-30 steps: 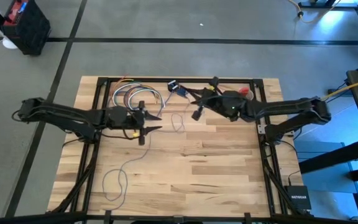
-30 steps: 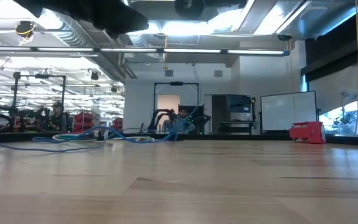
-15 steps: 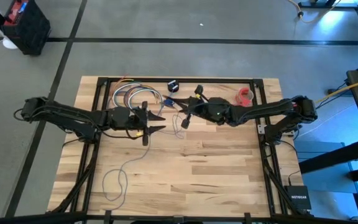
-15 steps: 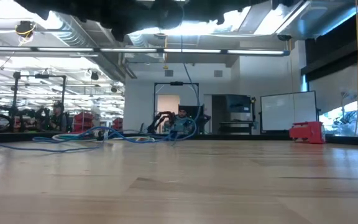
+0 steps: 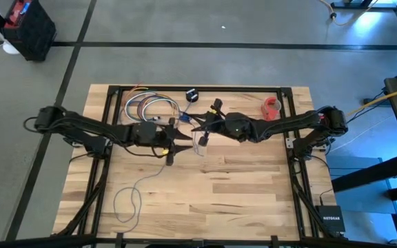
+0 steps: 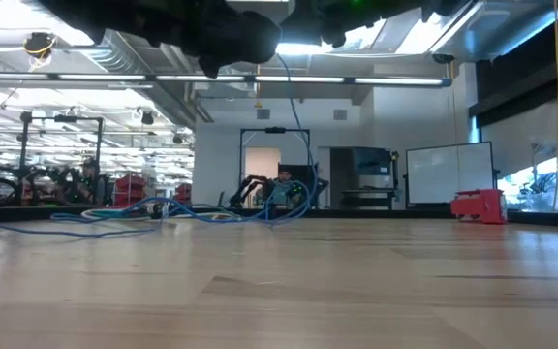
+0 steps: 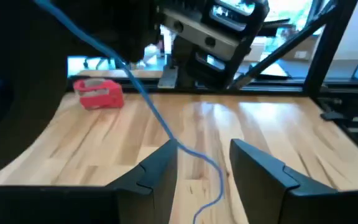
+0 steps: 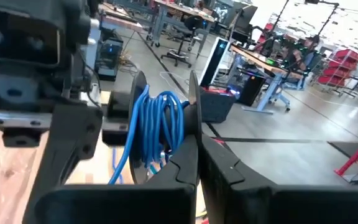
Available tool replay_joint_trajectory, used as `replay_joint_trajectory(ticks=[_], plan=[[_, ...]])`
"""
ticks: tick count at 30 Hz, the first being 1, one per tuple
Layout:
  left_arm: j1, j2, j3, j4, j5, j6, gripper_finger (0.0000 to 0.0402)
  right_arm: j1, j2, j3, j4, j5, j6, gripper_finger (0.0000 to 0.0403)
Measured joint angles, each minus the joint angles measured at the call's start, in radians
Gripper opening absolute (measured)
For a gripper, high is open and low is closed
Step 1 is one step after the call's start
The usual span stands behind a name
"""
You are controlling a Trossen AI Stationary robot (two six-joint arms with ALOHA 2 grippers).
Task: Coil cords
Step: Coil the blue wire onto the spool
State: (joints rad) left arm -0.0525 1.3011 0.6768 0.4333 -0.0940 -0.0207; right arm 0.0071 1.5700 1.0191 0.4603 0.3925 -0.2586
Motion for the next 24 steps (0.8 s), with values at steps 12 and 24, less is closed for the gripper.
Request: replay_joint_trajectory(ticks=[12,24], plan=[[0.035,0.104,0.005,0.125,-0.005,-0.088,0.0141,0.0,0.0,0.0,-0.001,-0.012,0.0,0.001],[0.035,0.116,0.005,0.143,0.125,-0.1,0.013,0.0,-0.002,0.0,-0.008,-0.016,0.0,0.001]])
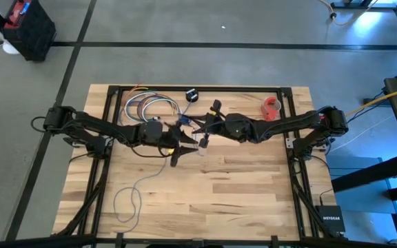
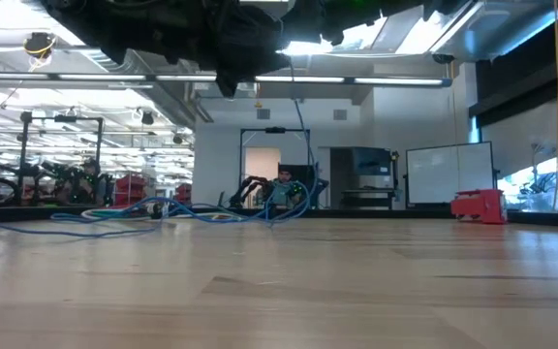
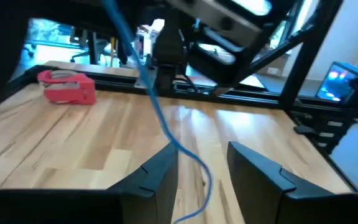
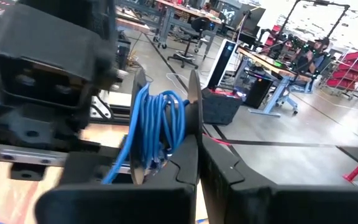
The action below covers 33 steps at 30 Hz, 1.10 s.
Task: Coil cords
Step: Coil the blue wire onto the spool
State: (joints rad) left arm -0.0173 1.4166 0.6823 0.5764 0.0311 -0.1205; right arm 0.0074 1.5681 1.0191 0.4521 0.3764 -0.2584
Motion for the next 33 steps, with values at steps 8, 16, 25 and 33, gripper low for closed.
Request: replay_joint_trajectory(ticks=[8,16,25,33], plan=[[0.017,0.013,0.0,0.015,-0.012,0.015,0.0095,0.0,0.0,0.0,0.005,0.006,-0.001,0.001],[0.017,0.053,0.0,0.007,-0.014,0.048,0.0081,0.0,0.001,0.0,-0.002,0.004,-0.002,0.001],[0.015,0.063,-0.001,0.022,-0.016,0.044,0.0083,0.0,0.001,0.0,0.001,0.004,-0.002,0.001],[0.016,0.126,-0.001,0.074,-0.016,0.037,0.0084,0.0,0.001,0.0,-0.003,0.004,-0.001,0.001]])
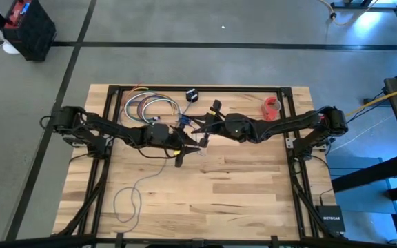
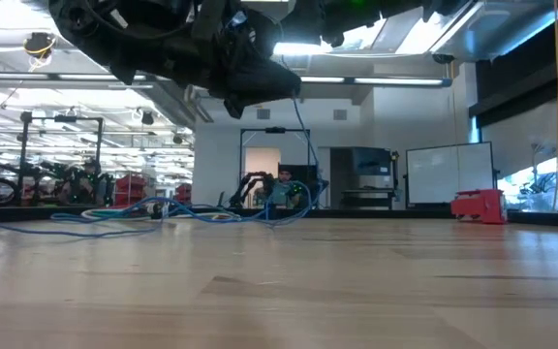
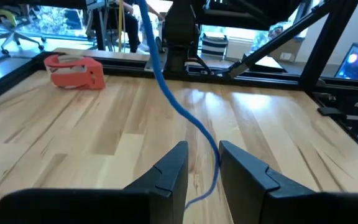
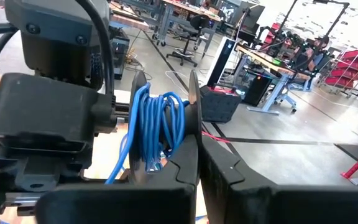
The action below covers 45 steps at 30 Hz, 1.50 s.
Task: Coil cords
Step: Coil the blue wire onto the spool
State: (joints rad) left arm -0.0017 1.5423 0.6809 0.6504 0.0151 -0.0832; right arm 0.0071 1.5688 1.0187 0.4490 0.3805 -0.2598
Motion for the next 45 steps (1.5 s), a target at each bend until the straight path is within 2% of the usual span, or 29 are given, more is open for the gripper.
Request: replay_joint_trajectory(ticks=[10,12,17,25,31,36,40,45], plan=[[0.0,0.004,0.002,-0.012,0.0,0.026,0.0083,0.0,0.0,0.0,-0.008,0.0,0.001,0.001],[0.0,0.004,0.002,-0.018,0.0,0.045,0.0071,0.0,0.0,0.0,-0.004,0.0,0.0,0.001],[0.0,0.004,0.002,-0.021,0.0,0.069,0.001,0.0,0.0,0.0,0.004,0.0,-0.002,0.001],[0.003,0.004,0.003,-0.049,-0.001,0.088,0.0004,0.011,0.0,0.0,0.006,0.001,-0.005,0.001],[0.006,0.004,0.004,-0.126,-0.123,0.124,0.0005,0.079,-0.022,0.0,0.02,0.092,-0.103,0.001],[0.023,-0.013,0.004,-0.213,-0.183,0.144,0.0005,0.15,-0.06,0.0,0.02,0.159,-0.148,0.001],[0.036,-0.071,0.004,-0.313,-0.217,0.142,0.0004,0.193,-0.076,0.0,0.02,0.173,-0.151,0.001],[0.034,-0.185,0.004,-0.477,-0.222,0.136,0.0004,0.255,-0.091,0.002,-0.062,0.283,-0.165,0.001]])
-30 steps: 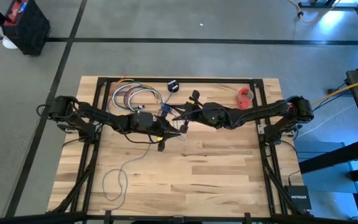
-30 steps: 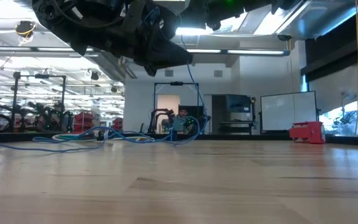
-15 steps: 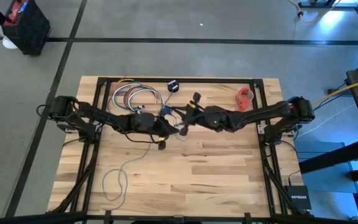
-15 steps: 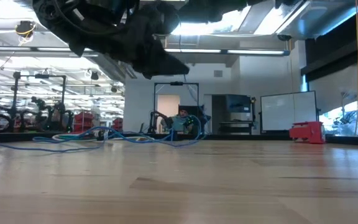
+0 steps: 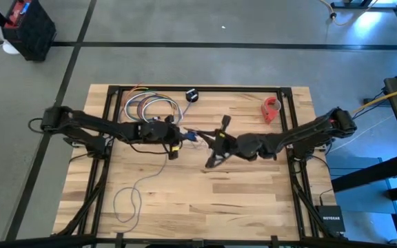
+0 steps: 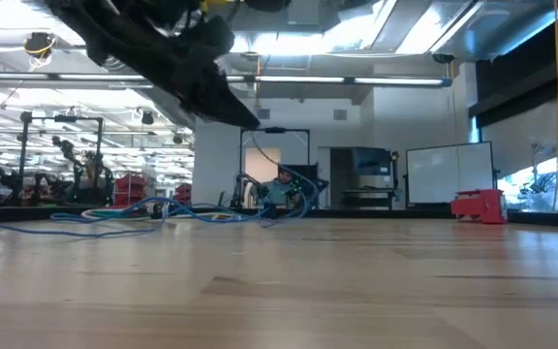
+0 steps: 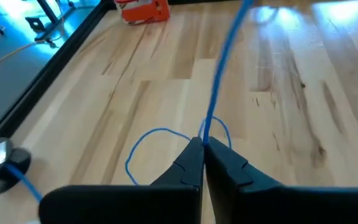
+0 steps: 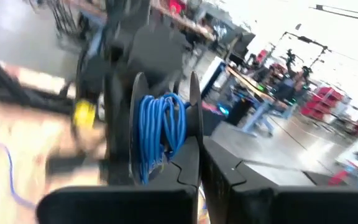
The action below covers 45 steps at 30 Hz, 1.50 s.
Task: Coil cords
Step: Coil the blue wire onto the spool
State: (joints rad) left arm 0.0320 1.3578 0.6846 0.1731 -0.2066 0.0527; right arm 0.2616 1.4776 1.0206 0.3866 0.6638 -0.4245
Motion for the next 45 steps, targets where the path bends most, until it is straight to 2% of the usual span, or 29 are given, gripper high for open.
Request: replay_joint_trajectory(ticks=[4,8,14,18,22,26,34,39,45], plan=[[-0.003,-0.104,0.0,-0.133,0.0,-0.005,0.0002,0.034,-0.016,0.0,-0.103,0.082,-0.001,0.001],[-0.003,-0.207,0.0,-0.195,0.0,-0.024,0.0004,0.04,-0.017,0.0,-0.198,0.096,0.006,0.001],[-0.004,-0.348,0.0,-0.213,0.033,-0.068,0.0005,0.017,-0.012,0.0,-0.303,0.086,0.057,0.001],[-0.013,-0.382,0.0,-0.175,0.088,-0.124,0.0005,-0.013,0.002,0.0,-0.307,0.074,0.067,0.001],[-0.039,-0.347,0.0,-0.074,0.111,-0.16,0.0005,-0.067,0.037,0.0,-0.271,0.05,0.1,0.001],[-0.075,-0.276,0.0,0.076,0.111,-0.167,0.0005,-0.115,0.087,0.0,-0.195,-0.032,0.12,0.001],[-0.098,-0.098,0.0,0.291,0.111,-0.177,0.0005,-0.14,0.133,-0.001,-0.029,-0.052,0.132,0.001],[-0.094,-0.001,0.0,0.383,0.104,-0.181,0.0005,-0.137,0.133,-0.001,0.094,-0.089,0.129,0.001],[-0.094,0.008,0.0,0.399,0.053,-0.18,0.0005,-0.137,0.133,-0.003,0.213,-0.121,0.129,0.001]])
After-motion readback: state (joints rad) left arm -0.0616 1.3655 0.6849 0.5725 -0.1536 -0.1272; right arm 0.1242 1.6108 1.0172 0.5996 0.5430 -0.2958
